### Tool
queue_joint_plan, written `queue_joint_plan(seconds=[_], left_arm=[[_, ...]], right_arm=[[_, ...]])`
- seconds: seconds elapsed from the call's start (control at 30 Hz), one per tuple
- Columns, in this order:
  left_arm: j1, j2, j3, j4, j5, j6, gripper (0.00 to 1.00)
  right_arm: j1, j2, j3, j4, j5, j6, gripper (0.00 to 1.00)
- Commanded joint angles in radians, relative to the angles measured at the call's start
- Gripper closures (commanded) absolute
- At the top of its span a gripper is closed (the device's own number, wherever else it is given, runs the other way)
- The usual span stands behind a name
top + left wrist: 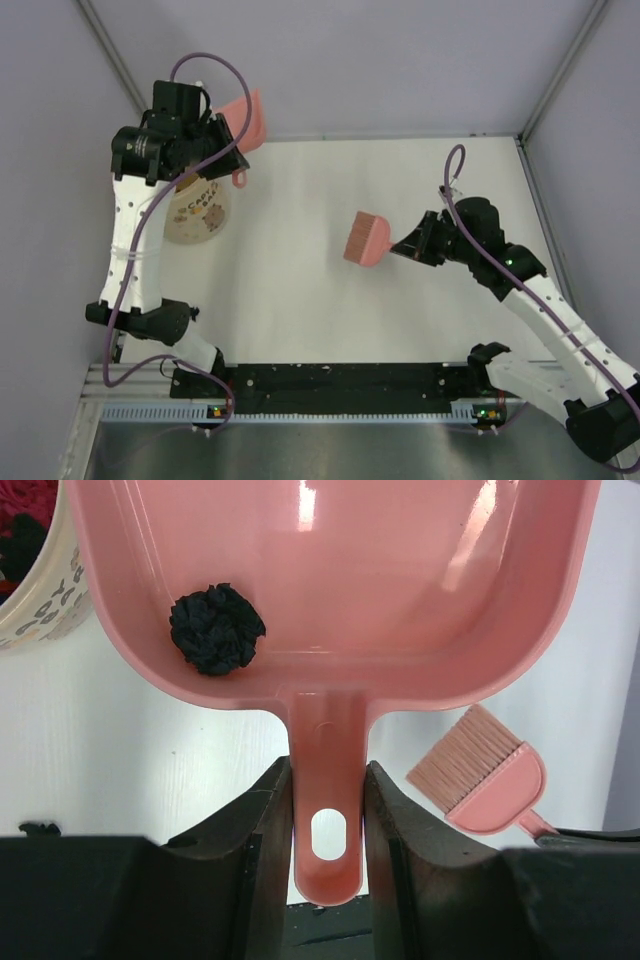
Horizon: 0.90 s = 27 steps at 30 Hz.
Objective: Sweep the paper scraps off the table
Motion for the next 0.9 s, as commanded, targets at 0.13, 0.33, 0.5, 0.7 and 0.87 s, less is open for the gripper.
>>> queue_joint_plan(seconds=[0.13, 0.33, 0.5, 0.7, 0.87], left_arm=[[0.158, 0.006, 0.059, -0.055, 0.209, -0.029, 1.0], [0.236, 0.003, 0.047, 0.02, 0.343, -0.077, 1.0], [0.343, -0.031, -0.045, 0.162, 0.467, -0.147, 1.0], [0.428, -0.063, -0.122, 0.281, 0.547, -0.218, 1.0], [0.494, -0.068, -0.151, 0.362, 0.63, -0.275, 1.0]], right_arm=[[0.01, 0.0, 0.019, 0.026, -0.032, 0.017, 1.0], [0.01, 0.014, 0.022, 0.026, -0.049, 0.031, 1.0], [0.01, 0.022, 0.03, 0.023, -0.056, 0.032, 1.0], [0.01, 0.02, 0.034, 0.006, -0.063, 0.031, 1.0], [0.01, 0.02, 0.036, -0.008, -0.067, 0.024, 1.0]])
